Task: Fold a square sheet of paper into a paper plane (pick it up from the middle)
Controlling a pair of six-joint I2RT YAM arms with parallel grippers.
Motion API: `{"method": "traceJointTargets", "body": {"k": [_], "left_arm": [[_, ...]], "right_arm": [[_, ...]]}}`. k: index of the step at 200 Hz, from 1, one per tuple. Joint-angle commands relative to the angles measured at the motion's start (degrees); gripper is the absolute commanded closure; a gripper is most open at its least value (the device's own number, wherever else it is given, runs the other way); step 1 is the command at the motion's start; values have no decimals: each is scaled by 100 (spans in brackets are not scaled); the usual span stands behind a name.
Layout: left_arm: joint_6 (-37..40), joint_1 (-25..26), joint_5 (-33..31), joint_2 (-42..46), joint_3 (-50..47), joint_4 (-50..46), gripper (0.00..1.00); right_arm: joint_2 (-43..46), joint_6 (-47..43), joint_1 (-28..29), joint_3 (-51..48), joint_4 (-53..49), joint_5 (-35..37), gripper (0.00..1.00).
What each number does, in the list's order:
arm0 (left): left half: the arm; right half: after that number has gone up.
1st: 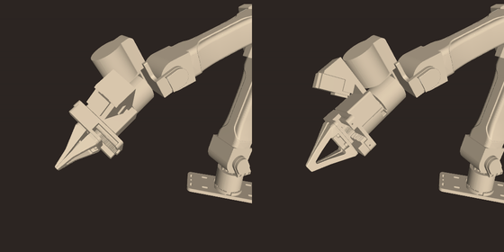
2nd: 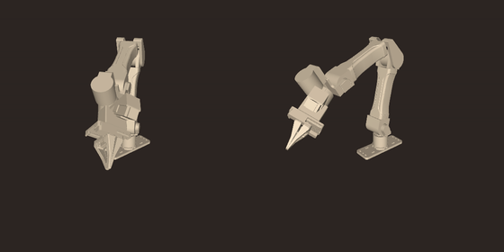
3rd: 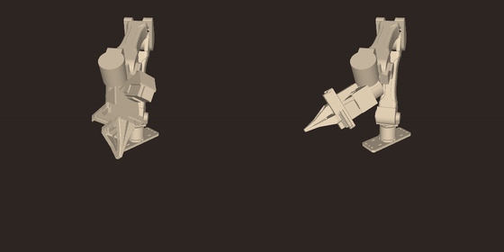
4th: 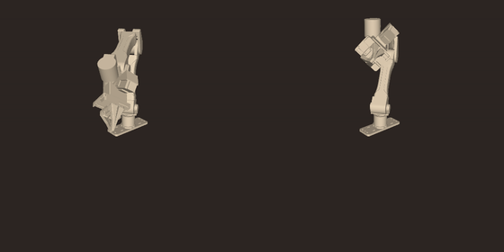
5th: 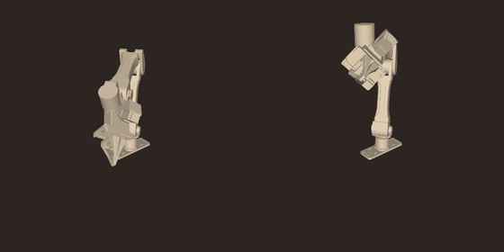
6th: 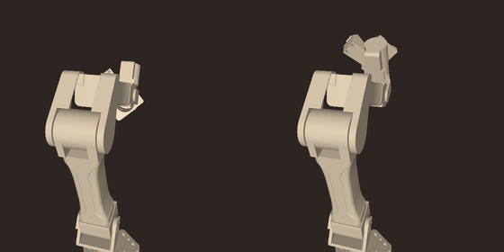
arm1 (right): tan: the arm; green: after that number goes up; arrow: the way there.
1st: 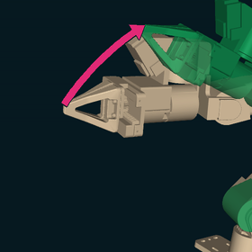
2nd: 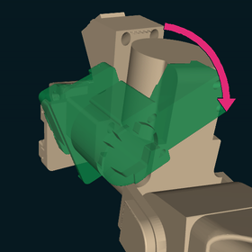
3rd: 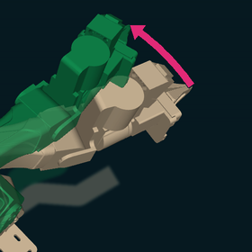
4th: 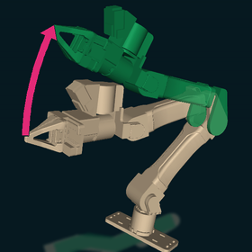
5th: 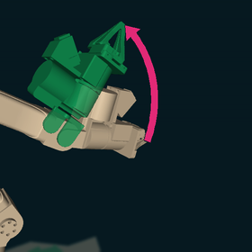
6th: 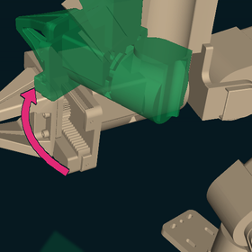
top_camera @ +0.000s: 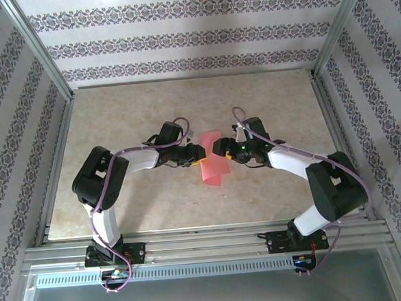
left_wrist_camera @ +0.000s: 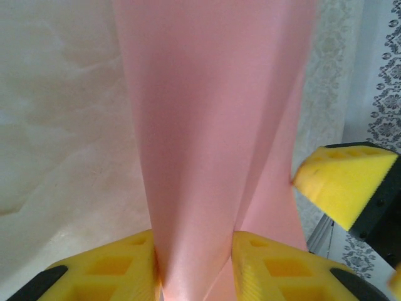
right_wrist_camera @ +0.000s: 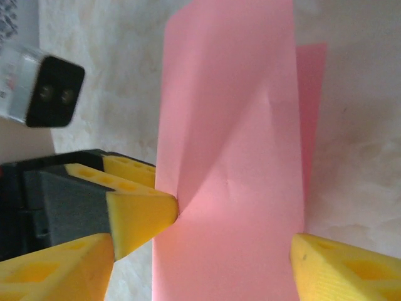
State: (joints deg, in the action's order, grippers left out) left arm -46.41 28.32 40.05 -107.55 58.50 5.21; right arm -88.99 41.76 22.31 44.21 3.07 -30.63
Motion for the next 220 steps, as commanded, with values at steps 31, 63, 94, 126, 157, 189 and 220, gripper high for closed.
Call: {"method": "traceJointTargets", "body": {"k": [31,63,94,126,157,189,220], "left_arm": [[504,-193,-30,-91,-115,-297,62],[749,-210,-231,-64,-8,-672,61],[989,-210,-414,-41,115,-1087,57],[974,-202,-321,106,113,-1140,53],[816,-132,-340,360,14,-1100,50],[827,-14,-595,354,112,-1289,50],[878,-5,-769,187,256,-1461,53]], "right_arm": [[-634,78,275,405,18,-215,45],[-542,-35,140,317,-181,179,42],[-721,-163,175,430,-315,-15,41],[-838,-99,248,475,-307,-30,43],[-832,-2,266,449,-143,-154,44],[-655,-19,274,416,-114,-246,47],[-365,-67,266,354,-105,-320,47]]}}
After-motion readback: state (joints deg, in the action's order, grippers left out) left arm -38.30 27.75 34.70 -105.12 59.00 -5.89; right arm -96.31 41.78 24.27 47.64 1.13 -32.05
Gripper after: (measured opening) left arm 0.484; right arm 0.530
